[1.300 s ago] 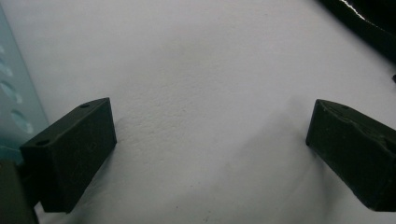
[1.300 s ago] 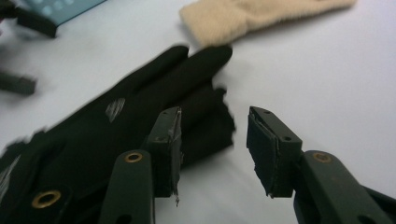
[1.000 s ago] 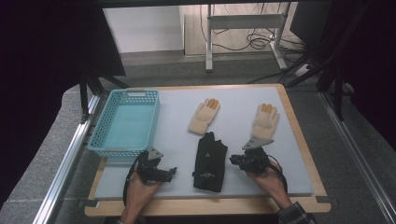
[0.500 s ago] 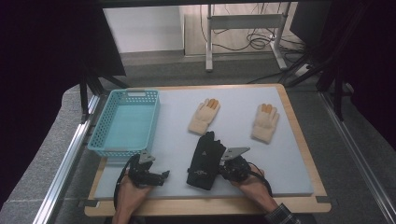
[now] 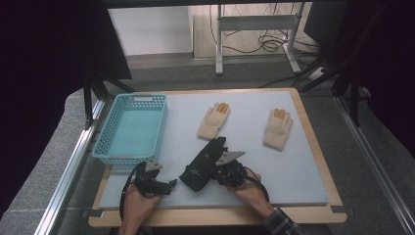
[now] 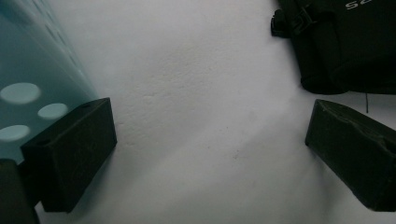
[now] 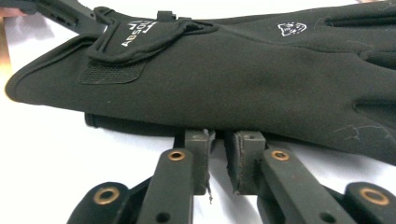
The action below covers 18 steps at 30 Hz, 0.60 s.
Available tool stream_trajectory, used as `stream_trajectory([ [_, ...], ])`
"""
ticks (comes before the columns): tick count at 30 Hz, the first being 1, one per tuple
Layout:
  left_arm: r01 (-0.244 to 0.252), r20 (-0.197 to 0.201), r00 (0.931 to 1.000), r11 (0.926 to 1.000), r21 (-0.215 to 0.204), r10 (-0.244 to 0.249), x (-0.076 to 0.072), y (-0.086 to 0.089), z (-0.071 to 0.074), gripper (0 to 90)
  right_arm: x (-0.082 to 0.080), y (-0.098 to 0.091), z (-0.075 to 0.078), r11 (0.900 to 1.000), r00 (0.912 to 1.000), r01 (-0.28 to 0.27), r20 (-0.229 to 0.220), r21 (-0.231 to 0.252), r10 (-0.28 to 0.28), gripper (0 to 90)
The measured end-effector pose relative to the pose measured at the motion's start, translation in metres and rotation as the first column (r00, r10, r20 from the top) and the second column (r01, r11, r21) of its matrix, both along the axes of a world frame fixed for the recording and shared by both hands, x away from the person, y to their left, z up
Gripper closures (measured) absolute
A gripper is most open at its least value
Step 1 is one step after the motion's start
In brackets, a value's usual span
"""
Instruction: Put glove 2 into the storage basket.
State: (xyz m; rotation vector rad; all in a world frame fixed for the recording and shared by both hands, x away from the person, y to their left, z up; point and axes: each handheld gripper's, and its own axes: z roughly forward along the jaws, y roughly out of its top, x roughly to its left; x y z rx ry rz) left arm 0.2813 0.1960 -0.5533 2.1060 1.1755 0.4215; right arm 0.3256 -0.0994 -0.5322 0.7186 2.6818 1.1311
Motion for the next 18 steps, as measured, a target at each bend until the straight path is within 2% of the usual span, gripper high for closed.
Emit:
stream_trajectory([
  [4,-0.001,0.000,1.0000,1.0000,-0.003,0.001,0.000,0.000,0.000,1.9,-0.003,-0.005,0.002,1.0000,1.0000,-0.004,0.004,-0.009,0.004,72.5],
  [6,-0.001,-0.001,1.0000,1.0000,-0.003,0.001,0.000,0.000,0.000,1.9,-0.007,-0.015,0.007,1.0000,1.0000,0.001,0.010,0.000,-0.001,69.1],
  [8,-0.001,-0.001,1.0000,1.0000,-0.003,0.001,0.000,0.000,0.000,1.9,-0.007,-0.018,0.008,1.0000,0.9999,0.003,0.014,0.000,-0.003,67.6],
  [13,0.000,-0.001,1.0000,1.0000,-0.004,0.000,0.000,0.000,0.000,1.9,-0.008,-0.051,0.015,0.9982,0.9972,0.060,0.044,0.007,-0.060,56.3],
  [14,0.000,-0.001,1.0000,1.0000,-0.004,0.000,0.000,0.000,0.000,1.9,-0.008,-0.051,0.015,0.9982,0.9972,0.060,0.044,0.007,-0.060,56.3],
  [15,0.000,-0.001,1.0000,1.0000,-0.005,0.000,0.000,0.000,0.000,1.9,-0.007,-0.065,0.016,0.9961,0.9947,0.088,0.053,0.008,-0.088,50.9],
  [16,0.000,-0.001,1.0000,1.0000,-0.005,0.000,0.000,0.000,0.000,1.9,-0.007,-0.065,0.016,0.9961,0.9947,0.088,0.053,0.008,-0.088,50.9],
  [18,0.000,-0.002,1.0000,1.0000,-0.005,0.000,0.000,0.000,0.000,1.9,-0.004,-0.085,0.017,0.9909,0.9885,0.135,0.068,0.007,-0.135,42.8],
])
